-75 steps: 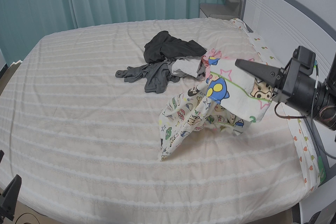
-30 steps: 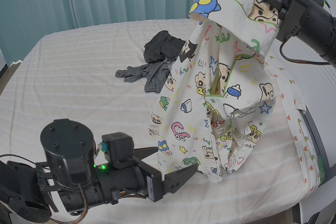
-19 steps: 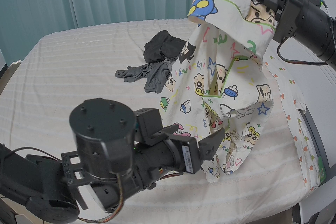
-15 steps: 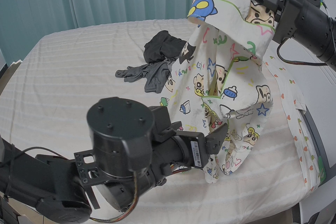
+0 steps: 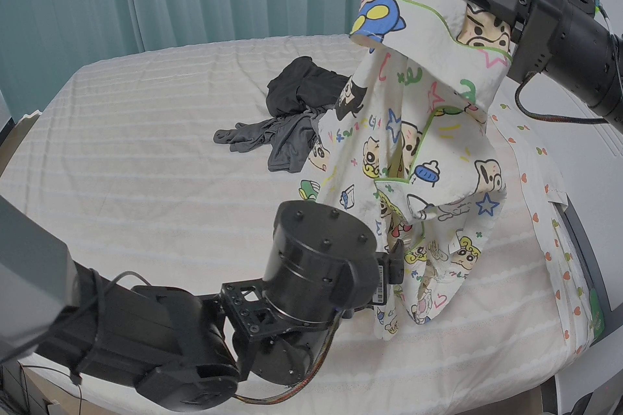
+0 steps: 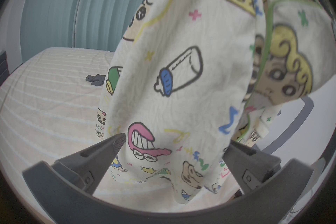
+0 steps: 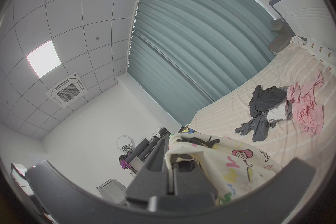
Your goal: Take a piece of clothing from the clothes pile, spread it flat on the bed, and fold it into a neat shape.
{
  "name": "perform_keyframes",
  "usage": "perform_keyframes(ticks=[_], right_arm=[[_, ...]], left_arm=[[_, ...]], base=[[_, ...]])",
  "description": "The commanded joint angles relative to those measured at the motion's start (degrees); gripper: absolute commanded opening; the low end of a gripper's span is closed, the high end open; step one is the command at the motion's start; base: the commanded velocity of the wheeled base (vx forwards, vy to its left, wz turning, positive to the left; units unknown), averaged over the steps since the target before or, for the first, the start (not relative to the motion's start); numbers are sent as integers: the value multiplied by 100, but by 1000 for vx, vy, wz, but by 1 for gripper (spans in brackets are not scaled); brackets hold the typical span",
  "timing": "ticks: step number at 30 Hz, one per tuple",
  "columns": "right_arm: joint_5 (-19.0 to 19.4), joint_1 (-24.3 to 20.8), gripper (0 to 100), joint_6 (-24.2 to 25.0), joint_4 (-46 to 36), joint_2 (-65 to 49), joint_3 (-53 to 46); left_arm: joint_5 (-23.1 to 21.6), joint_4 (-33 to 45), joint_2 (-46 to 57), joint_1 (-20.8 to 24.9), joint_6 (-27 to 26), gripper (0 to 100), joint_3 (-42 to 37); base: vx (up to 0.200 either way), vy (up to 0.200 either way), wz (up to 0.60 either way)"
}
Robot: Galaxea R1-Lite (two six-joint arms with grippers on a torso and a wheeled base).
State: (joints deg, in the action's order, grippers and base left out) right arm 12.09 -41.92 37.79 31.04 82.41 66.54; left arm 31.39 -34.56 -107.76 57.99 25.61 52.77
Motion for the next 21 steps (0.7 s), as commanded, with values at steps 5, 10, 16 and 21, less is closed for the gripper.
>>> perform_keyframes(ticks=[5, 10, 16, 21], right_arm=[[4, -9, 0, -9, -1, -41, 8], [4, 0, 0, -9, -1, -102, -27], [-23, 0, 0, -9, 8, -111, -115], [-23, 9, 0, 0, 8, -146, -220]], left_arm=[[95, 11, -456, 28, -338, 100, 84], [192, 11, -649, 28, -346, 100, 58], [157, -51, -860, 125, -329, 100, 102], [157, -77, -957, 186, -302, 100, 286]], base=[[0, 0, 0], [0, 0, 0], [0, 0, 0], [0, 0, 0]])
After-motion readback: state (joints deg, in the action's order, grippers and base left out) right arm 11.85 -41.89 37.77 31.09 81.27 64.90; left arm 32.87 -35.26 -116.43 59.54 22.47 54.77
